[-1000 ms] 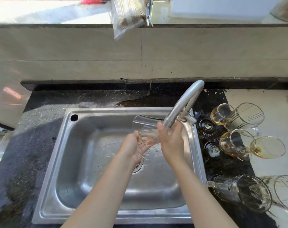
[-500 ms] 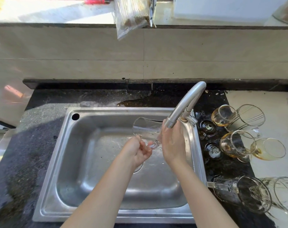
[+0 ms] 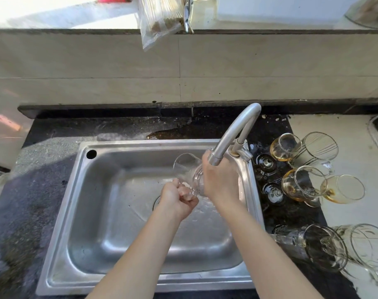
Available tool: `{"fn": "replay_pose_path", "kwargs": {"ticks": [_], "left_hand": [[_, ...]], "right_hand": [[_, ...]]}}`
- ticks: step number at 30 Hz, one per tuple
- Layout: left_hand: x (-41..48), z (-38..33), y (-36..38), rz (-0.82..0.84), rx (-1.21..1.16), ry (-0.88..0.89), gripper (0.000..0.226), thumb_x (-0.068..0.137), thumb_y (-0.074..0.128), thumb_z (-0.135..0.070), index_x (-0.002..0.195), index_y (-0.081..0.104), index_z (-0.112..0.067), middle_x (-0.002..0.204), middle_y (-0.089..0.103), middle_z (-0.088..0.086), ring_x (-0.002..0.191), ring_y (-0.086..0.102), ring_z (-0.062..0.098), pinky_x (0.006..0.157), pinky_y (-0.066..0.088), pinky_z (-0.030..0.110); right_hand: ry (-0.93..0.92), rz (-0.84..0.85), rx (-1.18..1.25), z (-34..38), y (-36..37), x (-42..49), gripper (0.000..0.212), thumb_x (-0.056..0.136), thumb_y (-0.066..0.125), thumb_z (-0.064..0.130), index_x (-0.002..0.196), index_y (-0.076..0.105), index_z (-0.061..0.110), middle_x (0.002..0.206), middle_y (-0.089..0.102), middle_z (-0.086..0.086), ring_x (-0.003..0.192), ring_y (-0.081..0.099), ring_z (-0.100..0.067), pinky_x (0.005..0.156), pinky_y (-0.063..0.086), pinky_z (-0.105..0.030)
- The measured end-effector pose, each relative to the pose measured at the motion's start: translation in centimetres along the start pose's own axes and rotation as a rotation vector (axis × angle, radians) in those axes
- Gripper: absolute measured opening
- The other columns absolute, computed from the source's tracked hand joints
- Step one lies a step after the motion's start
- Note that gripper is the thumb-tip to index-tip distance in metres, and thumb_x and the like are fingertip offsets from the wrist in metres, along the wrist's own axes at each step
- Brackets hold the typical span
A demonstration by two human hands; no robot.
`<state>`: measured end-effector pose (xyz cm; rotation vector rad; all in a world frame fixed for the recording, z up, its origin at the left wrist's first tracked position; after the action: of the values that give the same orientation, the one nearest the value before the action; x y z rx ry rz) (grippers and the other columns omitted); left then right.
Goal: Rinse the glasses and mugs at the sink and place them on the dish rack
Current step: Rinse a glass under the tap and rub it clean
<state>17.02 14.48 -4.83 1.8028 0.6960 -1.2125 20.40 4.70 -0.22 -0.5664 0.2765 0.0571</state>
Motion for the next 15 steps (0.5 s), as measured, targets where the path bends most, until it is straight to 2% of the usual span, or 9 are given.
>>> {"fn": "replay_pose_path", "kwargs": {"ticks": [2,4,5,7,9,11,12,13,15], "left_hand": [[0.0,0.2,-0.2,0.028,0.033,-0.034,0.045,0.102,0.036,-0.027,0.058,0.042,-0.016,0.034,0.039,-0.005,0.026,0.029,0.008,0.037,0.026,0.016],[-0.3,0.5,-0.4,0.034,0.049,-0.062,0.042,0.099,0.036,-0.022,0.058,0.045,-0.017,0.035,0.042,-0.004,0.029,0.03,0.006,0.035,0.023,0.015],[-0.3,0.6,-0.5,0.033,0.041,-0.073,0.041,0.098,0.036,-0.02,0.058,0.045,-0.016,0.035,0.042,-0.004,0.03,0.029,0.006,0.035,0.021,0.014],[-0.3,0.3,-0.7,-0.004,0.052,-0.067,0.039,0.096,0.034,-0.016,0.058,0.041,-0.016,0.035,0.036,-0.006,0.029,0.024,0.007,0.035,0.021,0.012],[-0.1,-0.2,-0.6,-0.066,0.09,-0.041,0.036,0.095,0.034,-0.013,0.06,0.036,-0.019,0.033,0.025,-0.007,0.025,0.017,0.01,0.035,0.022,0.008],[-0.3,-0.6,-0.3,-0.098,0.125,-0.019,0.038,0.095,0.03,-0.009,0.059,0.03,-0.02,0.031,0.02,-0.006,0.023,0.016,0.012,0.037,0.024,0.007],[-0.4,-0.8,-0.1,-0.1,0.128,-0.016,0.038,0.094,0.028,-0.005,0.058,0.028,-0.019,0.029,0.019,-0.006,0.022,0.016,0.012,0.037,0.023,0.006],[-0.6,-0.9,0.2,-0.089,0.137,-0.01,0.038,0.091,0.025,-0.001,0.057,0.026,-0.018,0.028,0.019,-0.005,0.021,0.016,0.012,0.038,0.022,0.006],[-0.9,-1.4,0.9,-0.065,0.15,0.016,0.034,0.084,0.022,0.004,0.058,0.025,-0.018,0.028,0.02,-0.005,0.02,0.016,0.012,0.039,0.019,0.011]], "right_hand": [[-0.218,-0.088,-0.134,0.7,0.5,-1.8,0.041,0.085,0.031,0.054,0.076,0.052,0.019,0.076,0.06,-0.007,0.074,0.06,-0.029,0.068,0.051,-0.043],[-0.361,-0.045,-0.281,1.4,0.6,-2.3,0.041,0.089,0.034,0.049,0.083,0.059,0.017,0.079,0.061,-0.002,0.076,0.057,-0.024,0.065,0.047,-0.038],[-0.284,0.013,-0.226,1.5,0.5,-1.8,0.037,0.091,0.038,0.045,0.08,0.061,0.017,0.077,0.062,-0.001,0.077,0.057,-0.024,0.067,0.047,-0.038],[0.025,0.151,0.012,2.0,0.0,-0.9,0.035,0.092,0.045,0.041,0.074,0.064,0.018,0.07,0.059,0.002,0.076,0.056,-0.024,0.073,0.047,-0.039],[0.242,0.254,0.239,1.8,-0.4,-0.1,0.033,0.095,0.046,0.041,0.086,0.071,0.02,0.076,0.06,0.002,0.076,0.058,-0.018,0.076,0.05,-0.035],[0.281,0.288,0.311,1.7,-0.5,0.0,0.03,0.097,0.049,0.041,0.089,0.069,0.02,0.093,0.068,-0.006,0.091,0.063,-0.024,0.088,0.051,-0.037],[0.257,0.271,0.299,1.6,-0.8,-0.3,0.032,0.095,0.051,0.044,0.088,0.069,0.018,0.101,0.068,-0.012,0.1,0.063,-0.029,0.094,0.05,-0.044],[0.218,0.243,0.285,1.5,-1.0,-0.5,0.034,0.092,0.055,0.048,0.087,0.069,0.018,0.102,0.068,-0.015,0.102,0.063,-0.031,0.096,0.048,-0.047],[0.184,0.245,0.303,1.2,-1.6,-0.4,0.025,0.085,0.064,0.05,0.074,0.069,0.028,0.087,0.069,-0.002,0.091,0.066,-0.025,0.086,0.054,-0.044]]}}
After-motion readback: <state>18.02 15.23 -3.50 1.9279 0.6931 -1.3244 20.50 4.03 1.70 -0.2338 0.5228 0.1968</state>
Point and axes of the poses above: each hand's wrist, its own x-axis towards the middle knuckle, its own y-axis out of the palm, z = x × y, the point moved 1 cm from there along x, towards the middle knuckle
